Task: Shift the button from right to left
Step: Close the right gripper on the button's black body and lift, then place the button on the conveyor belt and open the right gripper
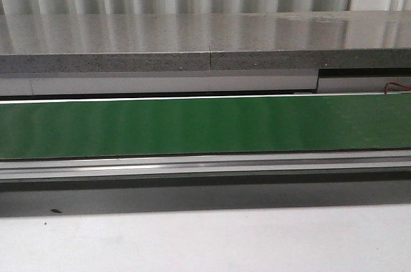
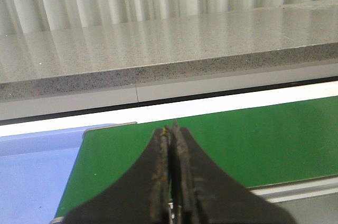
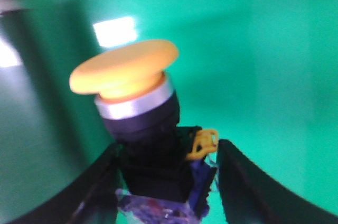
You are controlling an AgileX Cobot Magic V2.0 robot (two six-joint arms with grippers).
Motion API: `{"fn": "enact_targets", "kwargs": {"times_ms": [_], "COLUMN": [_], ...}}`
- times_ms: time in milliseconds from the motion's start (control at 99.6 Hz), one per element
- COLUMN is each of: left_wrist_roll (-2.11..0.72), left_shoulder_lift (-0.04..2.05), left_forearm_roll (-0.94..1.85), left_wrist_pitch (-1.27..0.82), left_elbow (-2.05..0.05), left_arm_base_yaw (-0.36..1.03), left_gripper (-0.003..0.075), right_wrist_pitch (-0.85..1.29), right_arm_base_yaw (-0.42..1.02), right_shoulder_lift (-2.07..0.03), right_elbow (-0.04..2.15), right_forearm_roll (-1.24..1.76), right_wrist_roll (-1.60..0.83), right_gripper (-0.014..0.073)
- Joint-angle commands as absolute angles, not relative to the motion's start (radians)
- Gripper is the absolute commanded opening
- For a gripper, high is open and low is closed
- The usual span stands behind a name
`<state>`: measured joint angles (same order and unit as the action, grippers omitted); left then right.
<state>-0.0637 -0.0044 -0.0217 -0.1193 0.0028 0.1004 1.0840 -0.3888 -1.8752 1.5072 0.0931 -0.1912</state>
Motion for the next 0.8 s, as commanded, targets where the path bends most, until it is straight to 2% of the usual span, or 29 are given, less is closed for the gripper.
{"fn": "enact_targets", "kwargs": {"times_ms": [0, 261, 633, 703, 793], "left_wrist_roll": [-0.056, -0.056, -0.056, -0.056, -0.056], "left_shoulder_lift": [-0.035, -0.035, -0.035, -0.035, -0.035], "left_forearm_roll": [-0.014, -0.014, -0.014, -0.014, -0.014], "left_wrist_pitch": [-0.041, -0.041, -0.041, -0.041, -0.041], "left_elbow": [0.041, 0.041, 0.041, 0.041, 0.041], "left_arm_base_yaw": [0.106, 0.106, 0.106, 0.106, 0.106], "left_gripper": [-0.0021, -0.0021, -0.0021, -0.0021, -0.0021], "right_wrist_pitch": [1.118, 1.217, 1.080, 1.072, 1.063], "right_arm_base_yaw": [-0.356, -0.240, -0.195, -0.195, -0.195], "right_shoulder_lift": [-1.757, -1.711, -1.737, -1.740, -1.740], "right_elbow": [1.537, 1.528, 1.427, 1.427, 1.430], "right_forearm_roll": [0.166, 0.241, 0.243, 0.243, 0.243], "right_wrist_roll": [-0.203, -0.189, -0.131, -0.131, -0.131], "right_gripper": [0.0185, 0.0185, 0.0191, 0.0257, 0.0450]}}
